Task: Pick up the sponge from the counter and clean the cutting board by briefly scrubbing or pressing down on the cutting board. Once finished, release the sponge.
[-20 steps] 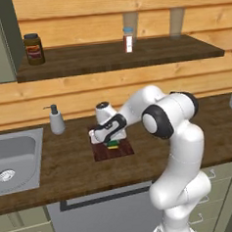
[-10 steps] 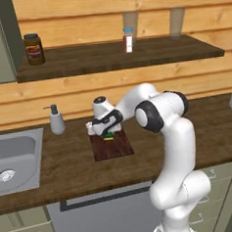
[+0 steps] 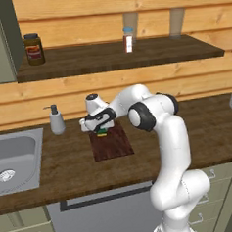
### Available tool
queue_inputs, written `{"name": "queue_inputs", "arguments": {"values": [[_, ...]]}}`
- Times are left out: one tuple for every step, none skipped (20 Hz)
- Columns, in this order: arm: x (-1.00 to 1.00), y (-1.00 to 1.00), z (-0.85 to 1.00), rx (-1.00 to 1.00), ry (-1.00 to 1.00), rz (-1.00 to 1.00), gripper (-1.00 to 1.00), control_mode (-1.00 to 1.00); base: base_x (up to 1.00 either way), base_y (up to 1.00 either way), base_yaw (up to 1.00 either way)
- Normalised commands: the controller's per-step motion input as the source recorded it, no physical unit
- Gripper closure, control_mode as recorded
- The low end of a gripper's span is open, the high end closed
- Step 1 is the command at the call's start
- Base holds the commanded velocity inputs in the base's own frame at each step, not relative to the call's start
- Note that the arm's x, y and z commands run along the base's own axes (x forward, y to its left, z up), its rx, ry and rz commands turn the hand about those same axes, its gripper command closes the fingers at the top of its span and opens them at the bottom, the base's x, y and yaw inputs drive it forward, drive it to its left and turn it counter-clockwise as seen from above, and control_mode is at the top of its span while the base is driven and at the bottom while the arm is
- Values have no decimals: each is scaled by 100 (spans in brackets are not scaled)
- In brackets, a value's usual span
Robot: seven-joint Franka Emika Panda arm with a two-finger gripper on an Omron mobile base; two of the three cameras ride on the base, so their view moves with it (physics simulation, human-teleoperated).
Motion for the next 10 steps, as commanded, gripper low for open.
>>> {"name": "queue_inputs", "arguments": {"values": [[-24, 31, -23, -2, 0, 0, 100, -100, 0, 0, 0], [-37, 26, -28, -3, 0, 0, 100, -100, 0, 0, 0], [-51, 21, -31, -4, 0, 0, 100, -100, 0, 0, 0], [-61, 16, -35, -4, 0, 0, 100, -100, 0, 0, 0], [-77, 6, -43, -4, 0, 0, 100, -100, 0, 0, 0], [-89, 1, -45, -3, 0, 0, 100, -100, 0, 0, 0], [-100, 0, -51, -3, 0, 0, 100, -100, 0, 0, 0], [-100, 0, -53, -3, 0, 0, 100, -100, 0, 0, 0], [-100, 0, -54, -3, 0, 0, 100, -100, 0, 0, 0], [-100, 0, -58, -3, 0, 0, 100, -100, 0, 0, 0]]}}
